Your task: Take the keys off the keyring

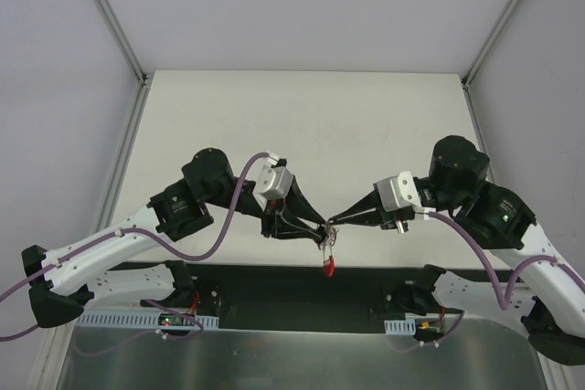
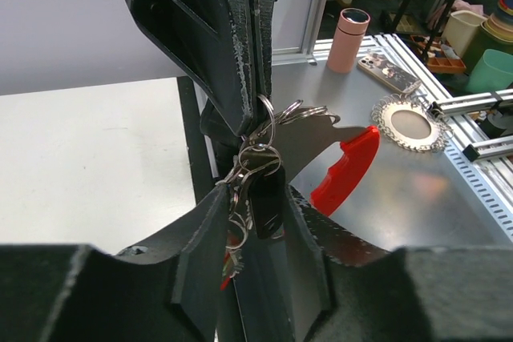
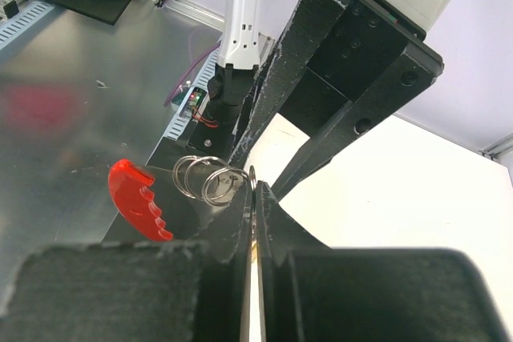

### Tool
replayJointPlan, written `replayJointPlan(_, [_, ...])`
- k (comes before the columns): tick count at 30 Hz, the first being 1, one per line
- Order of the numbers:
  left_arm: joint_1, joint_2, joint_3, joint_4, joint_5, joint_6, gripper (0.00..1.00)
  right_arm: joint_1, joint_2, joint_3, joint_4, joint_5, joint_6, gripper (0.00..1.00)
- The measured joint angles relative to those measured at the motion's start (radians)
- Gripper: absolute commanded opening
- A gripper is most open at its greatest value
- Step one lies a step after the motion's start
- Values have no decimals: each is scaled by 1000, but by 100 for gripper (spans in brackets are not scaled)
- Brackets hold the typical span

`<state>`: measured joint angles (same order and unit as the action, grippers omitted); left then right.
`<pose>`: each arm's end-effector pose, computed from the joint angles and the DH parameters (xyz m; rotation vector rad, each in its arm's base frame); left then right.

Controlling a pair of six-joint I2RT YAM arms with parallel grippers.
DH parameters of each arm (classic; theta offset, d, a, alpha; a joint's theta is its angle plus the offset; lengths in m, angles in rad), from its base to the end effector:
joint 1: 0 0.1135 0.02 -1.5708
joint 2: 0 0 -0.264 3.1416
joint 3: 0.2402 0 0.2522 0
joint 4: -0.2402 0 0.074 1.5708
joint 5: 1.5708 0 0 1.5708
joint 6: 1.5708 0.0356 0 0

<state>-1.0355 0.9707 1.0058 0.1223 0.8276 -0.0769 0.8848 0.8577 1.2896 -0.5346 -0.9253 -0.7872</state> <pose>0.0848 -0.1944 0.4153 1.3467 0.9541 -1.4549 0.0664 0.1260 0.4604 -1.6191 0.5221 0.8411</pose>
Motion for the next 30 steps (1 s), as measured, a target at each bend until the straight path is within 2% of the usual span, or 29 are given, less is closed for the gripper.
replayJointPlan(4, [-6, 0, 0, 1, 0, -11, 9, 0, 0, 0, 2, 0, 2, 1])
replayJointPlan(8, [-13, 0, 0, 0, -5, -17, 0, -5, -4, -9, 7, 0, 2, 1])
replayJointPlan(28, [-13, -36, 0, -33, -82, -8, 0, -67, -25, -50, -4, -51, -15, 1])
replayJointPlan(30, [-13, -43, 0, -51, -94, 2, 6, -70, -26, -50, -4, -55, -16, 1])
